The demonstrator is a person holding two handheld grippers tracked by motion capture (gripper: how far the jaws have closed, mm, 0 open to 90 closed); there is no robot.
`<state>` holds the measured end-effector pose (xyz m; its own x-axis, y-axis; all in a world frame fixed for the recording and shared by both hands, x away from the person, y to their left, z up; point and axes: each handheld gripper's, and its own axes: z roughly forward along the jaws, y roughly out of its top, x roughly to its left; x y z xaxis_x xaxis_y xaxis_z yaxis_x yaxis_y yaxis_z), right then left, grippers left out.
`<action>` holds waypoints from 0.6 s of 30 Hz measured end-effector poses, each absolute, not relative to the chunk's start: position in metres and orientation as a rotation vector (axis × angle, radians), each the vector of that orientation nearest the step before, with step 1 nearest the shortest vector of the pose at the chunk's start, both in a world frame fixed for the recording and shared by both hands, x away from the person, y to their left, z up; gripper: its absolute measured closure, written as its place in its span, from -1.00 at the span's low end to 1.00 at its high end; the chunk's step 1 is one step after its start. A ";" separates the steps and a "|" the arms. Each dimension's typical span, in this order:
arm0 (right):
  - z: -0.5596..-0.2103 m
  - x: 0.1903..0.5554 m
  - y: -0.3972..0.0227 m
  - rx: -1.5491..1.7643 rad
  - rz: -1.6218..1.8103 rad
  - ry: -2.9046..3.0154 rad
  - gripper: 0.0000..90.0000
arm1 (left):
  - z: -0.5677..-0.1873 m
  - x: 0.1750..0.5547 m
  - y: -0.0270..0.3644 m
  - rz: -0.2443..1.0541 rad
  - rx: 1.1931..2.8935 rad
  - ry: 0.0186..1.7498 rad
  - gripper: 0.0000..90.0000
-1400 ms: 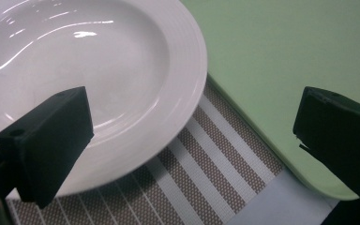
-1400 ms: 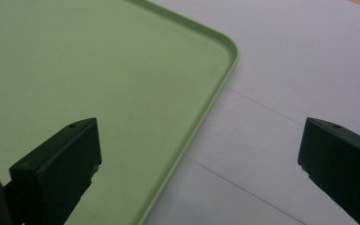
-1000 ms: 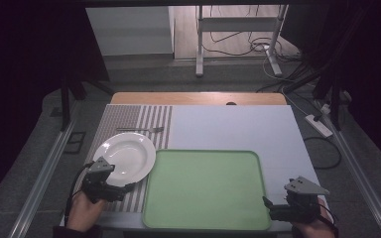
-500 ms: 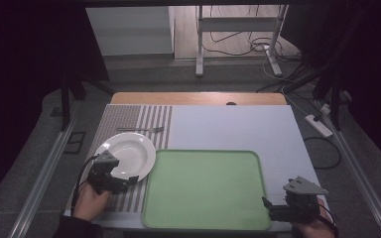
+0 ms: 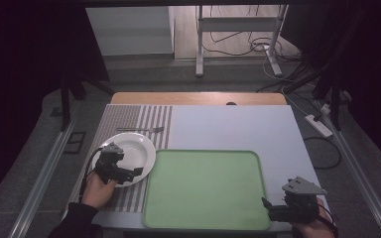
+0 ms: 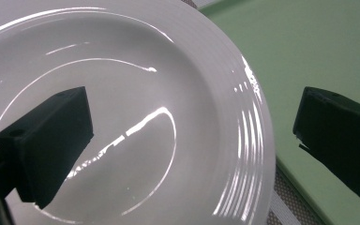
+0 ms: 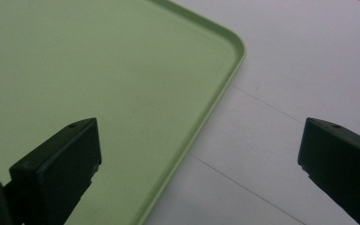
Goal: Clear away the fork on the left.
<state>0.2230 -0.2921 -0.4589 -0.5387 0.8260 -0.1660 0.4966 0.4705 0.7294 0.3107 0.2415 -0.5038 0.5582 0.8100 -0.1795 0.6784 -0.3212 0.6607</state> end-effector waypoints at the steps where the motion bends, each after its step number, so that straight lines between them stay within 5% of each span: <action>1: -0.459 0.223 -0.292 1.095 0.860 2.217 -1.00 | -0.505 0.314 0.241 0.238 2.082 1.195 -1.00; 18: -0.459 0.223 -0.292 1.087 0.852 2.229 -1.00 | -0.505 0.347 0.240 0.263 2.076 1.222 -1.00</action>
